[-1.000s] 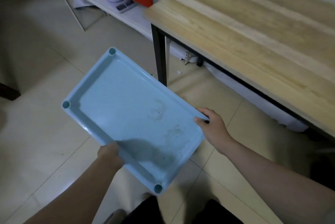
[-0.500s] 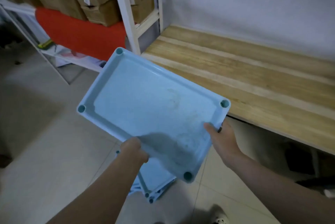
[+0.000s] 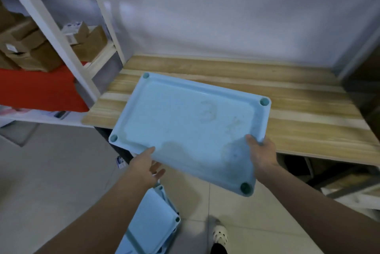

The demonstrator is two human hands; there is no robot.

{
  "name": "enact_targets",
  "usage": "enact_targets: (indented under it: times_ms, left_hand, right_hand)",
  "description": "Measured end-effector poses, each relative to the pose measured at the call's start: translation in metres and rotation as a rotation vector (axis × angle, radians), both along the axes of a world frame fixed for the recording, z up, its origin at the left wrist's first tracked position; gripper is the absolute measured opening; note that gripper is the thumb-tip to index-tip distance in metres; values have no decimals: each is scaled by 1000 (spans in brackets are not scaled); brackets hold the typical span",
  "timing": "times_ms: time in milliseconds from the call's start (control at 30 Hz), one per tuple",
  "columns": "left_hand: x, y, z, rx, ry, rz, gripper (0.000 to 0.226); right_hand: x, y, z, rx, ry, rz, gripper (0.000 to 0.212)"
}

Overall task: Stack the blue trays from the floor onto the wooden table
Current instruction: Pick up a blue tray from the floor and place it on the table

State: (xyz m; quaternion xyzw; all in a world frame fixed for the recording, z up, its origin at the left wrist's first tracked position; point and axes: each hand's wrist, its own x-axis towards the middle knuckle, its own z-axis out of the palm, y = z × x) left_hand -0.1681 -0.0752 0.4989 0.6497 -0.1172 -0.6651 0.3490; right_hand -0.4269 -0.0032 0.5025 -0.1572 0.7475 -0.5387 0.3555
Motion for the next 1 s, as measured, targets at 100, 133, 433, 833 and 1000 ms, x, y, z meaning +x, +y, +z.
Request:
enact_targets:
  times_ms: [100,133,433,833,1000]
  left_hand:
    - [-24,-23,1,-13,-20,0,40]
    - [-35,-30,2,-14,3,-1,38]
    - [-136,-126,-5,11,-22,30,25]
    - [-220,-187,-56,100,-81,-3,39]
    - [-225,-195,-71,103,-101,-15,38]
  right_hand:
    - [-39,-17,-6,36,49,-13,23]
    - [-52,-26,-7,46,67,-9,24]
    - [-142,-126,-19,140,272,31,44]
    - [-162,-169,-76,225,956,811,70]
    - [-165,-175,-93,198,966,984,68]
